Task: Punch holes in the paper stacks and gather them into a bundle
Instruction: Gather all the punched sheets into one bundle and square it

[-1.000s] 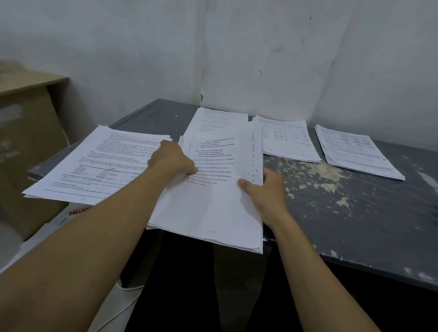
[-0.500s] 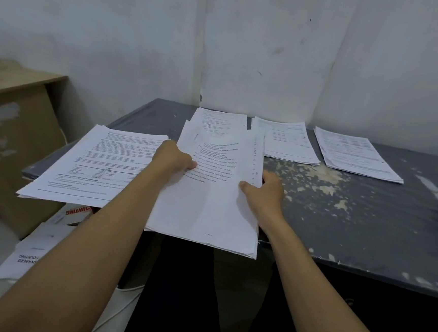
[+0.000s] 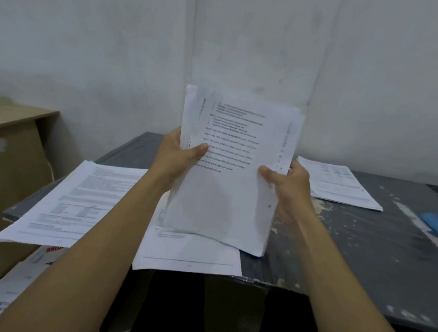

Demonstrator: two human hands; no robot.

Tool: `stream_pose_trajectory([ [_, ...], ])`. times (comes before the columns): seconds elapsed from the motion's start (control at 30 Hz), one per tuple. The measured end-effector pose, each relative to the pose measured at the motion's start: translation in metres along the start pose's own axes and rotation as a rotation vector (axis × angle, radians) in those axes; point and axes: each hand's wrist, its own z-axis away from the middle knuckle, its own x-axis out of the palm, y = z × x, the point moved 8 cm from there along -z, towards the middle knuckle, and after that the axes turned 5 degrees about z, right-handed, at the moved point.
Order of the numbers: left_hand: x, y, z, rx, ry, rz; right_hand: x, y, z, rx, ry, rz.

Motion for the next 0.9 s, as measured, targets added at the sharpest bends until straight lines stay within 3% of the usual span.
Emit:
stream_pose_trajectory([
  [0.13,0.007,0.018,-0.005,0.060,0.018,0.013,-0.010,-0.039,-0.010,-0.120,-0.057,0.038],
  [0.33,0.017,0.009,0.003,0.002,-0.040,-0.022,-0.015,-0.025,-0.007,-0.063,-0.002,0.077],
  [0.6,0.000,0.036,-0.002,0.004,0.052,-0.140,0.000,-0.037,-0.010,-0.067,-0.024,0.113],
  [0.9,-0.047,-0.029,0.008,-0.389,0.038,-0.716,0.067,0.031,-0.005,0.265,-0.181,0.335],
])
